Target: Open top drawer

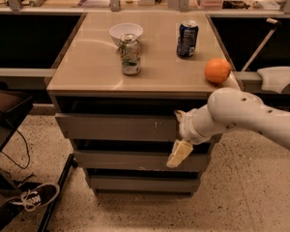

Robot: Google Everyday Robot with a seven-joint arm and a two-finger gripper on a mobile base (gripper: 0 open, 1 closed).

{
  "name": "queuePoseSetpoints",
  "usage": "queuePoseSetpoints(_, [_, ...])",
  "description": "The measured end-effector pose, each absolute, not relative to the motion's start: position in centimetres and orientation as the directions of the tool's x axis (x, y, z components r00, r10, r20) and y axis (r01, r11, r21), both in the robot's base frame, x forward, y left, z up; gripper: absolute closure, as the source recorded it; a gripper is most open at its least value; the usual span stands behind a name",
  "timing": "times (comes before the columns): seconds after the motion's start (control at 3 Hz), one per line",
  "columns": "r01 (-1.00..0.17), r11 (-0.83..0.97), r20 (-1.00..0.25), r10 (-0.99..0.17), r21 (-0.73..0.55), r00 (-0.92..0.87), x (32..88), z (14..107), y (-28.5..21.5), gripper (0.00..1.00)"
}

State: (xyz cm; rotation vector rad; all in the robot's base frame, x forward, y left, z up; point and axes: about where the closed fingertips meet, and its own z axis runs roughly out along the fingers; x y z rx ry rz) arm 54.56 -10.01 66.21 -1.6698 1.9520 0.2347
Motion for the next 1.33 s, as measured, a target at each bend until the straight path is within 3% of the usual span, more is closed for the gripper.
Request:
queuePoseSetpoints(0.33, [-0.956,0.201,-0.435,-0.896,-0.213,-0.091,55.78,63.03,-9.75,0.0])
queuePoseSetpoints(0.67, [-0.956,0.201,-0.435,-0.896,-0.213,-0.091,55.78,63.03,-9.75,0.0])
queuePoseSetpoints(1.33, [-0.956,0.2,-0.435,-0.896,-0.213,-0.091,55.78,63.02,-9.75,0.42])
